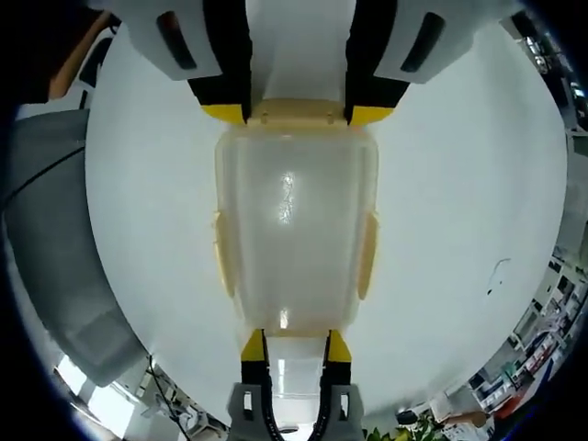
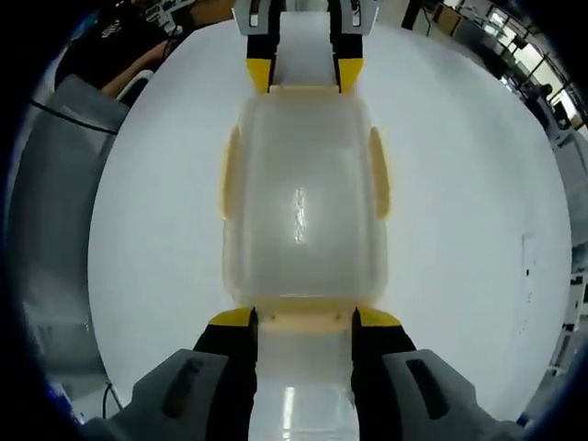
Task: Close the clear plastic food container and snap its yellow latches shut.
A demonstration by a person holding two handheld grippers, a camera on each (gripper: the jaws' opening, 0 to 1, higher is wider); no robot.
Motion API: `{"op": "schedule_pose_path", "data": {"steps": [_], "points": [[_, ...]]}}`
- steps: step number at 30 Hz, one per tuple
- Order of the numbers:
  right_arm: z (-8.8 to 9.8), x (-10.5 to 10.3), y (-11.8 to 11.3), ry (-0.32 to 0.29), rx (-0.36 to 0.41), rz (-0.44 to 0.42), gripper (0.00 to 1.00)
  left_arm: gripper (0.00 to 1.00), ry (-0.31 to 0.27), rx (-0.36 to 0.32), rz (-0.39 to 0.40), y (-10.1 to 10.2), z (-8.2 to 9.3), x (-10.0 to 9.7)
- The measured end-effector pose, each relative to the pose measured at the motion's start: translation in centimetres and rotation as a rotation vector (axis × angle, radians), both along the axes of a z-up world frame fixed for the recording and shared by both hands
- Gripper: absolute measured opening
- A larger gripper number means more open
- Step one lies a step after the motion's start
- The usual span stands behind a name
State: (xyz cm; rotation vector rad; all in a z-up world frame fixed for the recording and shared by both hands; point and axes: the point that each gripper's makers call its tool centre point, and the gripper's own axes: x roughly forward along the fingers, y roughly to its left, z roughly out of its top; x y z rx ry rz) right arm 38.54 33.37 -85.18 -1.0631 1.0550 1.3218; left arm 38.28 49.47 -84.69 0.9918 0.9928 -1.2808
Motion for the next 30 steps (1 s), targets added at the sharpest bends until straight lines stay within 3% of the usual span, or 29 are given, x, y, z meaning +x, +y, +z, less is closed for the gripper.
{"op": "schedule_pose_path", "data": {"steps": [16, 20, 22, 25, 30], "points": [[0.0, -0.4, -0.2, -0.012, 0.053, -0.004, 0.37, 0.34, 0.004, 0.063, 0.003, 0.1, -0.3, 0.5], [0.1, -0.6, -0.2, -0.028, 0.041, 0.005, 0.36, 0.33, -0.028, 0.087, -0.004, 0.0, -0.1, 0.3], [0.2, -0.8, -0.4, -0.028, 0.038, 0.022, 0.36, 0.33, 0.009, 0.07, 0.03, -0.2, 0.3, -0.3], [1.0, -0.3, -0.2, -0.042, 0.058, 0.042, 0.36, 0.33, -0.004, 0.066, 0.05, 0.0, 1.5, -0.2], [4.1, -0.4, 0.2, -0.061, 0.142, 0.054, 0.36, 0.33, -0.043, 0.102, 0.058, 0.4, 3.8, -0.2]]}}
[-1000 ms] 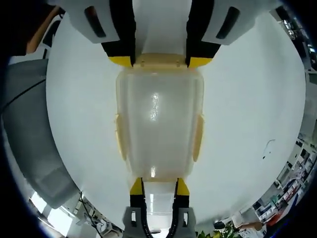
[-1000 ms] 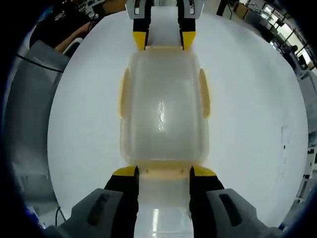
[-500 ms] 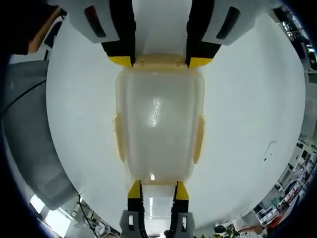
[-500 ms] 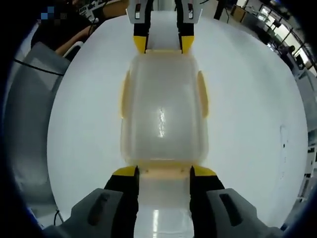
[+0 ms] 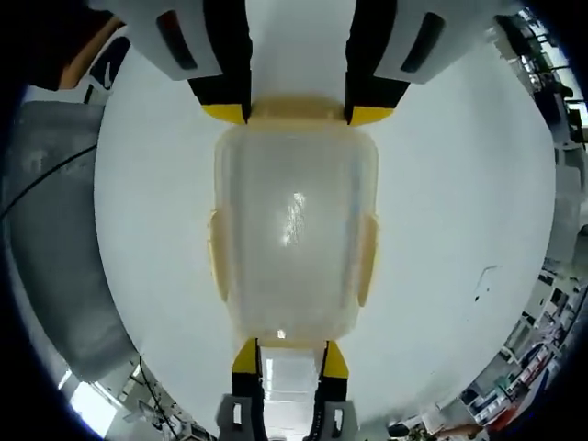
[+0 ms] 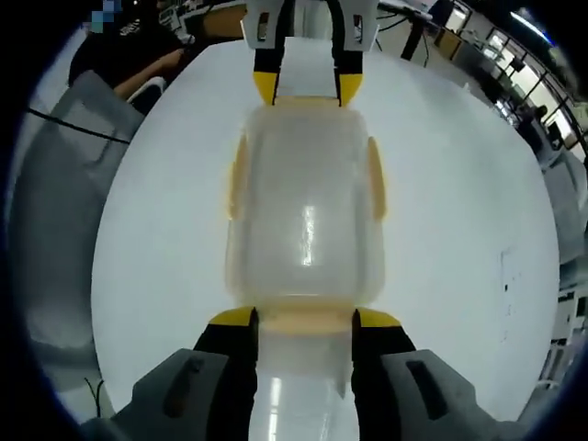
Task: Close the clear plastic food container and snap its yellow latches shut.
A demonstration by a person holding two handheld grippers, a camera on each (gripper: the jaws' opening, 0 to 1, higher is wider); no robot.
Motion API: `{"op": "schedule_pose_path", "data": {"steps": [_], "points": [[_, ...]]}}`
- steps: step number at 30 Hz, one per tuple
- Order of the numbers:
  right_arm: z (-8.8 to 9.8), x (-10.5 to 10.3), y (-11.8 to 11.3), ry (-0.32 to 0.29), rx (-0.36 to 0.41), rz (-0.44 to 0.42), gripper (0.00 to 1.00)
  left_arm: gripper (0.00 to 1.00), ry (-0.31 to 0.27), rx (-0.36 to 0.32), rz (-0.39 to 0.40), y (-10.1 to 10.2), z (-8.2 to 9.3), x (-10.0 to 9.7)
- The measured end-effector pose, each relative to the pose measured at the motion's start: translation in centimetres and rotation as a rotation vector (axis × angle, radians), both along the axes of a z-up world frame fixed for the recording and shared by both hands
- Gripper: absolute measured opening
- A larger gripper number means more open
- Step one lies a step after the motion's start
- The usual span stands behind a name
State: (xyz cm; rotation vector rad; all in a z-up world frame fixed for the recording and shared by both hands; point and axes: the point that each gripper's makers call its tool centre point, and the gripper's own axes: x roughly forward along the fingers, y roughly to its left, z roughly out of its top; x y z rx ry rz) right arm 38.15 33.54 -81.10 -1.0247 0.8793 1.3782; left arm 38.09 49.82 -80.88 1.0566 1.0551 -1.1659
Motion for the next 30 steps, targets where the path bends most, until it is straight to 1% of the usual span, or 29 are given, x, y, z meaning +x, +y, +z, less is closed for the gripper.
{"op": "schedule_pose_path", "data": {"steps": [2, 8, 10, 12, 15, 18, 22, 24, 30], "points": [[0.5, 0.1, -0.2, -0.003, 0.009, 0.003, 0.36, 0.33, -0.001, -0.006, 0.008, -0.2, 0.7, -0.2], [1.8, -0.7, -1.4, -0.019, 0.024, 0.009, 0.36, 0.33, -0.006, -0.015, 0.008, -1.5, 1.6, -0.9], [2.0, -1.0, -2.1, -0.018, 0.021, 0.019, 0.36, 0.33, 0.004, -0.023, 0.01, -2.3, 2.0, -1.4], [2.3, -1.1, -3.0, -0.028, 0.017, 0.021, 0.36, 0.33, -0.004, -0.037, 0.013, -3.2, 2.3, -1.5], [2.8, -1.2, -4.1, -0.038, 0.032, 0.021, 0.36, 0.33, -0.011, -0.037, 0.011, -4.5, 2.6, -1.6], [3.0, -1.2, -5.4, -0.033, 0.034, 0.014, 0.36, 0.33, -0.011, -0.044, 0.005, -5.6, 2.9, -1.7], [3.1, -1.1, -7.2, -0.031, 0.039, 0.001, 0.36, 0.33, -0.019, -0.04, -0.008, -7.7, 3.2, -1.4], [3.0, -1.2, -8.4, -0.02, 0.039, -0.008, 0.36, 0.33, -0.017, -0.043, -0.016, -8.8, 3.3, -1.3], [2.7, -1.4, -11.3, -0.012, 0.047, -0.029, 0.36, 0.33, -0.015, -0.042, -0.036, -11.8, 3.0, -1.0]]}}
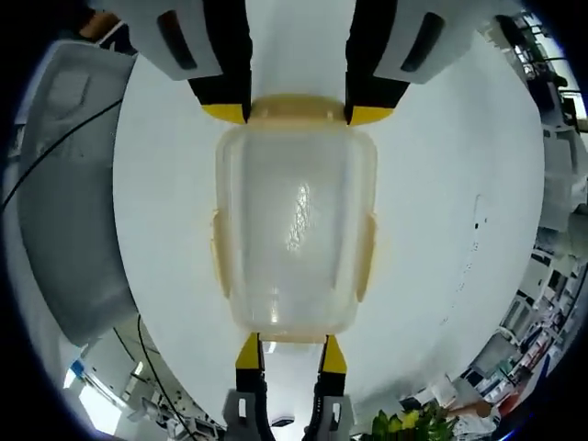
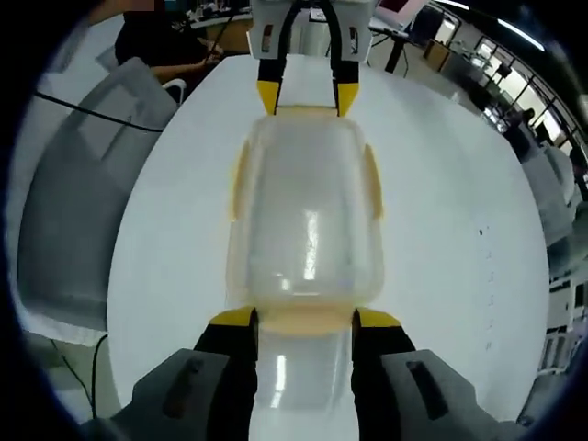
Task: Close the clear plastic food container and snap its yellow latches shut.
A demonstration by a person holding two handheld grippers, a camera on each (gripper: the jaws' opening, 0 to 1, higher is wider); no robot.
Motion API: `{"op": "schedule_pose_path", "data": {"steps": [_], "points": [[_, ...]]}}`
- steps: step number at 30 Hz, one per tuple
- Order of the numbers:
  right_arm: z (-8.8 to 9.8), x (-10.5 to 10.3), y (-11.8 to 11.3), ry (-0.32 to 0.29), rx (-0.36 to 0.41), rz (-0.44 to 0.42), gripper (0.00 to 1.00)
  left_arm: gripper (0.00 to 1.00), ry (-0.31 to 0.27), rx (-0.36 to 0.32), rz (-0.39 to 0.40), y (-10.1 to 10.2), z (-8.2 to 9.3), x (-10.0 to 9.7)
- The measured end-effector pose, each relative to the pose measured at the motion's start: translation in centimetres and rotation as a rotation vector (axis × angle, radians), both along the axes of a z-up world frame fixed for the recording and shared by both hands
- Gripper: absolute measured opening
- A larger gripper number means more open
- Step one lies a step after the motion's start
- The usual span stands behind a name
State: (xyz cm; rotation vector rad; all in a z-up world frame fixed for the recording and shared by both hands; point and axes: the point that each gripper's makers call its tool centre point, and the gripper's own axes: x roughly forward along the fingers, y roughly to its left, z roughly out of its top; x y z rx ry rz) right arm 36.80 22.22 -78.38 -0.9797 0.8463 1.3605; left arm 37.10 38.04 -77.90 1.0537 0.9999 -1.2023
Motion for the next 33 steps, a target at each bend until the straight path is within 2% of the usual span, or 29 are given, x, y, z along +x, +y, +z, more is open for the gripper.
{"op": "schedule_pose_path", "data": {"steps": [9, 13, 16, 33], "points": [[-0.2, 0.0, -4.5, 0.007, 0.001, -0.023, 0.36, 0.33, 0.025, -0.01, -0.017, -4.5, -0.3, 0.2], [-0.8, 0.0, -6.2, 0.009, -0.03, -0.035, 0.36, 0.33, 0.033, -0.019, -0.027, -6.4, -0.2, 0.4], [-0.5, 0.0, -6.7, 0.024, 0.002, -0.057, 0.36, 0.33, 0.019, 0.0, -0.04, -6.7, -0.4, 0.8], [0.4, -0.2, -9.9, 0.004, 0.002, -0.048, 0.36, 0.33, 0.03, -0.018, -0.055, -9.9, 0.4, 0.6]]}}
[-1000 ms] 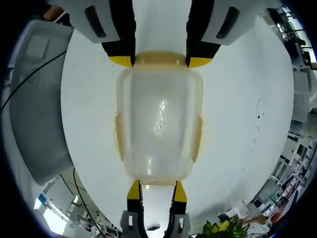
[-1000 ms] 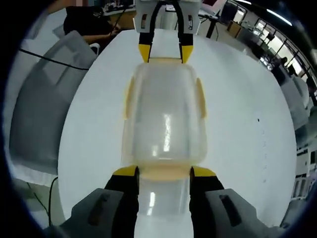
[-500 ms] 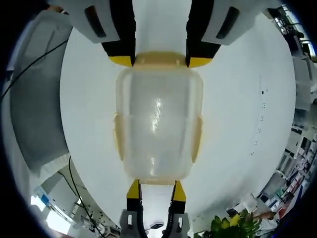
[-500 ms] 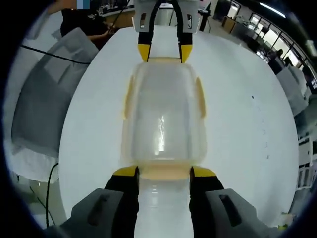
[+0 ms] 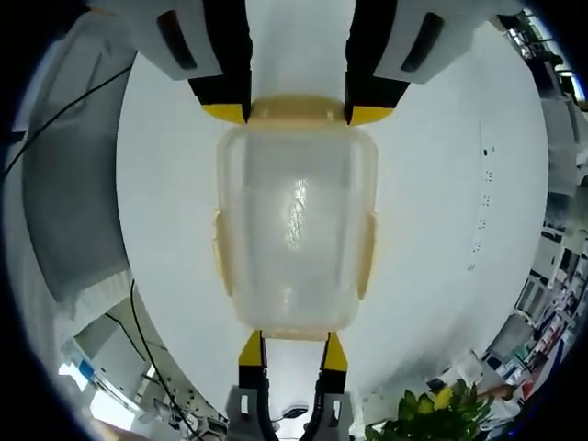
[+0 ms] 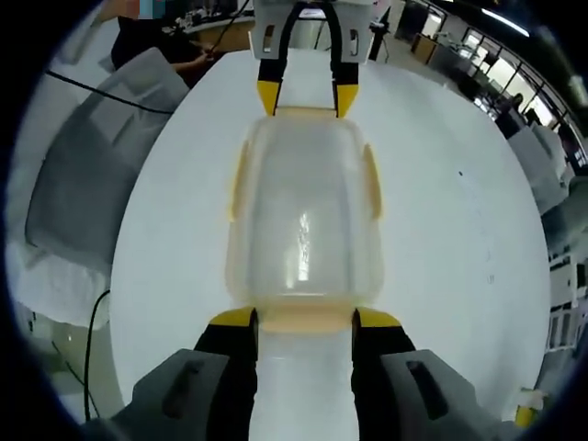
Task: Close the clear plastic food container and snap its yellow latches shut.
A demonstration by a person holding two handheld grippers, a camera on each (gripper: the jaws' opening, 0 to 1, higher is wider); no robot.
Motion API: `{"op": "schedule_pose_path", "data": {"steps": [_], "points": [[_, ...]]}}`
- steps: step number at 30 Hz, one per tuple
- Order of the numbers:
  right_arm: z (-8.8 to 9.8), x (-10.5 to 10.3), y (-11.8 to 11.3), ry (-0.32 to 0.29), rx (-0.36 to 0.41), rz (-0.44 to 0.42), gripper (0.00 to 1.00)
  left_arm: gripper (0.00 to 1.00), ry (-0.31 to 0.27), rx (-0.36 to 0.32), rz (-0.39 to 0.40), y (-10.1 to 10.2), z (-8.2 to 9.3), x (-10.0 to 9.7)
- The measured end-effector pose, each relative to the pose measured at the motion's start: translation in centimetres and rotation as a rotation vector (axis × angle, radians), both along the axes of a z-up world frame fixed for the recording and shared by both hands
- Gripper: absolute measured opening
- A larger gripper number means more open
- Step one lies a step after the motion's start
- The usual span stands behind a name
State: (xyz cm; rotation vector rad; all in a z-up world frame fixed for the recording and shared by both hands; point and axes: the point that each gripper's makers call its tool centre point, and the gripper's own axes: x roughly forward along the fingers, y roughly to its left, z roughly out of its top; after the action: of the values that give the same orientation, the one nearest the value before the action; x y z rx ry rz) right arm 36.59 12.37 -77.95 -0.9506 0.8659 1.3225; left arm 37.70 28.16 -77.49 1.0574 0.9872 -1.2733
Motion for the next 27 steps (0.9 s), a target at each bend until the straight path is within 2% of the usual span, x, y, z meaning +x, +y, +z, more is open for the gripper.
{"op": "schedule_pose_path", "data": {"steps": [14, 18, 27], "points": [[0.0, 0.0, -3.7, 0.023, -0.018, -0.006, 0.36, 0.33, 0.025, -0.025, -0.006, -3.6, -0.3, 0.2], [-0.5, 0.3, -3.9, 0.011, -0.034, 0.004, 0.36, 0.33, 0.027, -0.023, 0.003, -4.0, -0.7, 0.4], [-1.1, 0.5, -4.2, 0.044, -0.032, 0.009, 0.36, 0.33, 0.054, -0.017, 0.013, -4.1, -1.2, 0.0]]}}
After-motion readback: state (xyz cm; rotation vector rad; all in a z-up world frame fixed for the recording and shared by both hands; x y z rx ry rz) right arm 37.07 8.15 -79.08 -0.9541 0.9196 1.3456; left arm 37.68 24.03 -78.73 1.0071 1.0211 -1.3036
